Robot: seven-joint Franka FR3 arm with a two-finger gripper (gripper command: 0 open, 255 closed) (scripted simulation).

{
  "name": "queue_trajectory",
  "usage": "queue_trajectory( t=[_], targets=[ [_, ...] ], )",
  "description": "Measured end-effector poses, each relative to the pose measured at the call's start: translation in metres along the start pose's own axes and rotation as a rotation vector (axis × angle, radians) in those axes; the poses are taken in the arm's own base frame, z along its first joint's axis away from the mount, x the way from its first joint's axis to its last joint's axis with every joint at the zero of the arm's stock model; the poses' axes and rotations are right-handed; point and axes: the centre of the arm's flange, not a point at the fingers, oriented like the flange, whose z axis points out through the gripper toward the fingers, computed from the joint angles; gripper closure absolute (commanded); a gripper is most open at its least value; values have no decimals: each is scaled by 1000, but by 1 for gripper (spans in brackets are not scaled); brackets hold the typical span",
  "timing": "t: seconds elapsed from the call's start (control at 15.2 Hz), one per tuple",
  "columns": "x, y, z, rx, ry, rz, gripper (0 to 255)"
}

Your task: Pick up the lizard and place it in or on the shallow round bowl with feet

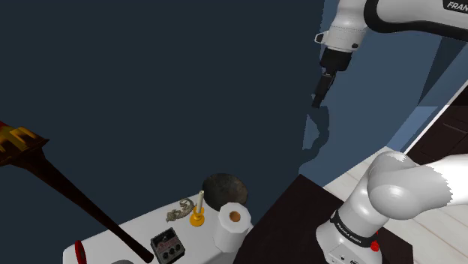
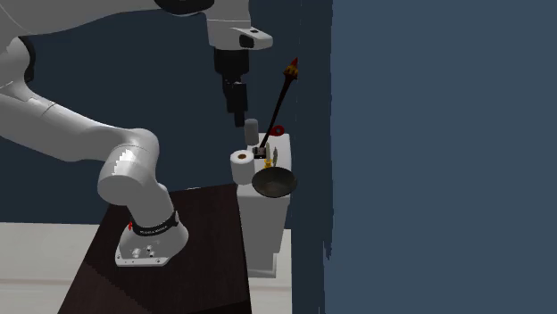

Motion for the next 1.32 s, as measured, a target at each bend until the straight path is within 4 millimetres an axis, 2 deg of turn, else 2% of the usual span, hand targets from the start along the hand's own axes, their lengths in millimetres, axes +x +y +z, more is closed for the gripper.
queue_trajectory(
  t=[0.13, 0.46, 1.32],
  targets=[
    [3, -4, 3, -3, -1, -1, 0],
    [36, -53, 27, -27, -12, -10, 0],
    [121, -184, 112, -99, -40, -33, 0]
  ],
)
